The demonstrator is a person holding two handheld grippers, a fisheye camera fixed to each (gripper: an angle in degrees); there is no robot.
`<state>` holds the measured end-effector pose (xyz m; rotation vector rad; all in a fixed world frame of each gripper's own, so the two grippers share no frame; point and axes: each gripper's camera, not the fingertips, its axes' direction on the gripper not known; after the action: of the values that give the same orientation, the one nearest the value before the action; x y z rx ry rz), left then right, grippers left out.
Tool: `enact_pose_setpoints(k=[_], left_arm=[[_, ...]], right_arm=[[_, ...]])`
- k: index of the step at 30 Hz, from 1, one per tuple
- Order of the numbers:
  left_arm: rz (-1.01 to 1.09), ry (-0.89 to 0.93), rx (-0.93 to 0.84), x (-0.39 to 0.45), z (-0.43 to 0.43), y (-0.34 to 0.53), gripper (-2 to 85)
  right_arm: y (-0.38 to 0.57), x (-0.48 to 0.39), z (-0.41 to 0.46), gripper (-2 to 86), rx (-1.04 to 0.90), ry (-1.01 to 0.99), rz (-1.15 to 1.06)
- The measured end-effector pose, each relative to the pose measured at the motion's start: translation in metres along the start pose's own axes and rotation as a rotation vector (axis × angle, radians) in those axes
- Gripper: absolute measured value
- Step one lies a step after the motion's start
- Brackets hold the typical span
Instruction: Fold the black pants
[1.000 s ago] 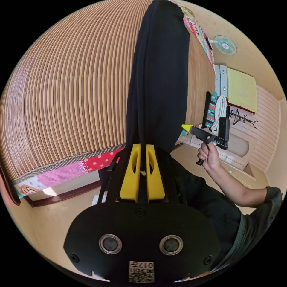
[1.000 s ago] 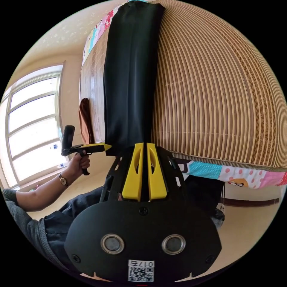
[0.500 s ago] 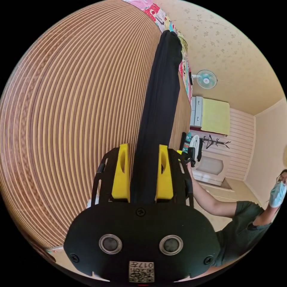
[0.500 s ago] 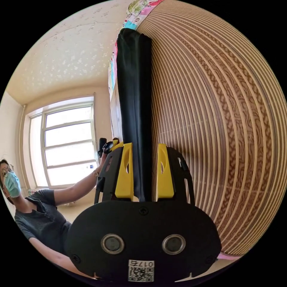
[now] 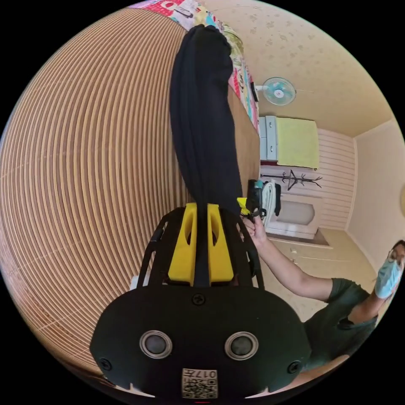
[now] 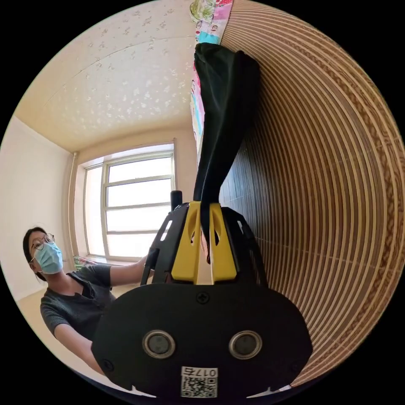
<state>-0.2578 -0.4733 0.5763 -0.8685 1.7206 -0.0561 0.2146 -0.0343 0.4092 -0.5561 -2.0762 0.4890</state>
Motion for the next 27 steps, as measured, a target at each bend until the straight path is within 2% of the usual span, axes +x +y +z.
enact_pose_setpoints(k=[4,12,16,22,25,27], left_arm=[[0.135,0.155,0.015,0.064,-0.028,0.066,4.3],[0.36,0.136,0.021,0.234,-0.054,0.208,4.2],[0.525,0.137,0.077,0.33,-0.074,0.247,4.2],[0.779,0.157,0.201,0.443,-0.108,0.251,4.3],[0.695,0.122,0.234,0.443,-0.109,0.219,4.4],[0.668,0.077,0.259,0.426,-0.102,0.193,4.4]], right_arm=[[0.053,-0.072,-0.014,2.7,-0.028,-0.105,-0.112],[0.183,-0.258,-0.029,2.4,-0.108,-0.121,-0.311],[0.203,-0.344,-0.037,2.4,-0.096,-0.167,-0.462],[0.185,-0.479,-0.038,2.4,-0.079,-0.167,-0.751],[0.152,-0.501,-0.031,2.4,-0.06,-0.016,-0.755],[0.109,-0.483,-0.019,2.3,-0.043,0.116,-0.669]])
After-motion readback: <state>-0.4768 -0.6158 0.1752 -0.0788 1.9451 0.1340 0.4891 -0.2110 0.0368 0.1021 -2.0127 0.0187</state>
